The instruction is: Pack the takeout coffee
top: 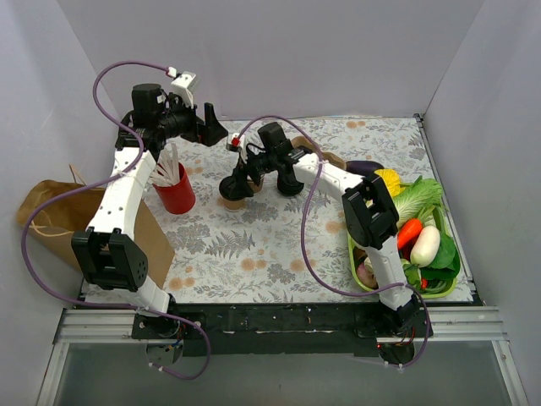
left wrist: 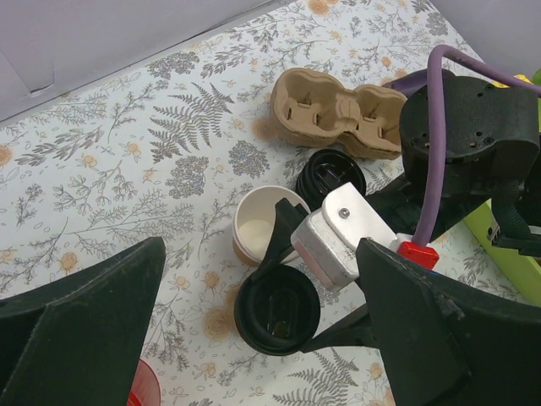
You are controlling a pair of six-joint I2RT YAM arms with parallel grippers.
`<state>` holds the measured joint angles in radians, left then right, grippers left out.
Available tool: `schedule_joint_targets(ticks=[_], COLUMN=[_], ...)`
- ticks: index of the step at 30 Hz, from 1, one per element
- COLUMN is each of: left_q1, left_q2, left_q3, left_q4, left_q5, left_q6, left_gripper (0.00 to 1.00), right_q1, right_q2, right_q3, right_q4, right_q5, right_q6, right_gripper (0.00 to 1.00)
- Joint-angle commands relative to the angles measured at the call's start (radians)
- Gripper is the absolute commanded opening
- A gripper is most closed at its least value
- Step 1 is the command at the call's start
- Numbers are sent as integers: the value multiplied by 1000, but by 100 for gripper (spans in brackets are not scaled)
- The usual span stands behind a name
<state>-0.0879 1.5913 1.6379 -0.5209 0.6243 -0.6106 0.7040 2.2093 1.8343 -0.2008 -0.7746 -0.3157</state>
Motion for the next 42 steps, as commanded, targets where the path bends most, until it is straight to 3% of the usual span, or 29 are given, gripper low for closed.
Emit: schedule_joint_targets(ticks=[1,4,8,12,23,27,31,32,33,36,42], left_q1=[4,4,22,37,40,42,50,53,53,54,54], left_q2=[-77,-96,-116,-128,-74,-42,-14,-11,-7,13,110], left_q3=[7,-13,-49,-99,-190,-214,-254,-263,-273,-293,-280], left_q4=[-25,-34,-50,-122,-139,-122,-81,-74,-68,-50,-33], left_q5=[-6,-46,-199,-221,-101,-34,33,43,48,58,103], left_q6=[29,37,-110,-175,-228,-281,-342,-360,-371,-379,-367], left_gripper=[98,98,98,98,98,92,66,45,31,2,0], right_q1=[26,37,46,43,26,22,17,17,15,15,15], right_q2=[3,24,38,40,63,61,66,69,67,70,79], right_q3=[32,55,43,28,10,-10,-20,-21,-23,-26,-18], right_q4=[115,126,142,176,222,215,218,219,218,216,221], right_q5=[73,101,115,124,94,92,93,92,90,87,86], right_q6=[14,7,-31,-16,76,81,104,113,115,118,129], right_gripper=[86,87,93,96,97,97,96,96,96,96,96])
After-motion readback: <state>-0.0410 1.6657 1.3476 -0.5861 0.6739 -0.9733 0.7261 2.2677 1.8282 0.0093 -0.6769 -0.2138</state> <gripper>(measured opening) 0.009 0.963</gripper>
